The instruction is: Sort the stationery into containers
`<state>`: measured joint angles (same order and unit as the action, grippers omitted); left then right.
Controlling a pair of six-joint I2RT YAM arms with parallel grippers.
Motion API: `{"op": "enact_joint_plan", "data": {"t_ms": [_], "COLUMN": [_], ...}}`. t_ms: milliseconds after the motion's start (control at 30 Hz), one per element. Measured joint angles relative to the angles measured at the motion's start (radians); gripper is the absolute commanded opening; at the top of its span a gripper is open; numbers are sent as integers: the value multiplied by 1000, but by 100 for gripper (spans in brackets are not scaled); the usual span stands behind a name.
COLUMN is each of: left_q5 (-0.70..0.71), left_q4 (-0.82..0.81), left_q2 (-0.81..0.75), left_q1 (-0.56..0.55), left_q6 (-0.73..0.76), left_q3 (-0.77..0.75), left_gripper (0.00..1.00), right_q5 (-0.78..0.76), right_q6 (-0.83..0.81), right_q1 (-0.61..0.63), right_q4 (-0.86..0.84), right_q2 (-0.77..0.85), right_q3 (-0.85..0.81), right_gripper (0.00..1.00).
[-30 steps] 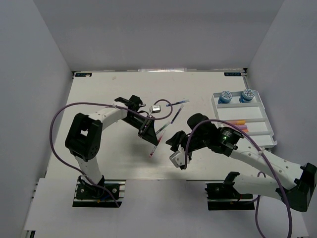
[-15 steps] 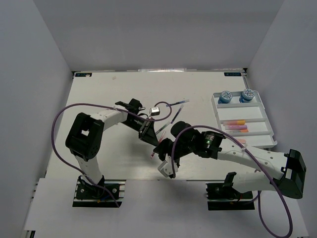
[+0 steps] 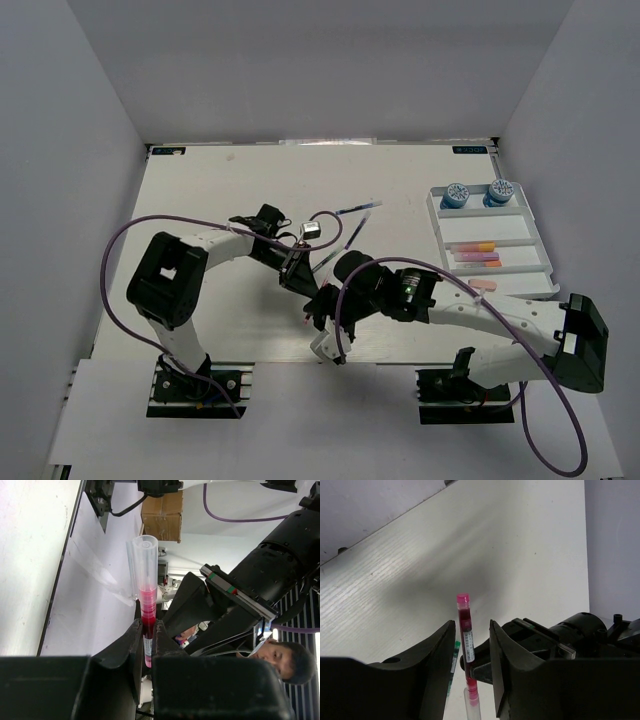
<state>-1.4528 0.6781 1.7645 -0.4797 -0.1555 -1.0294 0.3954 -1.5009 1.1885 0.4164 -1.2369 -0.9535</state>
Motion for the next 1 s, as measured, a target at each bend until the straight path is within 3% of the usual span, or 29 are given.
{"op": "enact_joint_plan", "data": {"t_ms": [433, 633, 667, 700, 733, 800, 833, 867, 1000], "left_q5": [-3, -3, -3, -3, -3, -3, -3, -3, -6], "left_q4": [-164, -193, -197, -201, -201, -208, -210, -212, -203], "left_q2": [-48, -53, -54, -55, -56, -61, -65, -72, -106], "left_q1": [0, 0, 0, 0, 0, 0, 0, 0, 6], "left_q6": [-142, -161, -164, -167, -169, -168, -167, -165, -169], "left_q3": [55, 63, 66, 68, 70, 73, 74, 74, 74], "left_gripper": [0, 0, 2, 10, 35, 57, 87, 98, 98], "right_q5": [-30, -52, -53, -53, -55, -60, -64, -69, -100], "right_q6": [-19, -31, -33, -34, -32, -29, -28, -27, -17], "right_q1": [29, 31, 31, 31, 32, 35, 37, 38, 49], "right_q4": [2, -3, -7, -10, -15, -28, -33, -35, -30], "right_q2": [-13, -33, -33, -33, -33, -32, -31, -30, -16], "right_q3": [1, 2, 2, 2, 3, 9, 15, 21, 36], "right_gripper": [33, 15, 7, 3, 0, 0, 0, 0, 0]}}
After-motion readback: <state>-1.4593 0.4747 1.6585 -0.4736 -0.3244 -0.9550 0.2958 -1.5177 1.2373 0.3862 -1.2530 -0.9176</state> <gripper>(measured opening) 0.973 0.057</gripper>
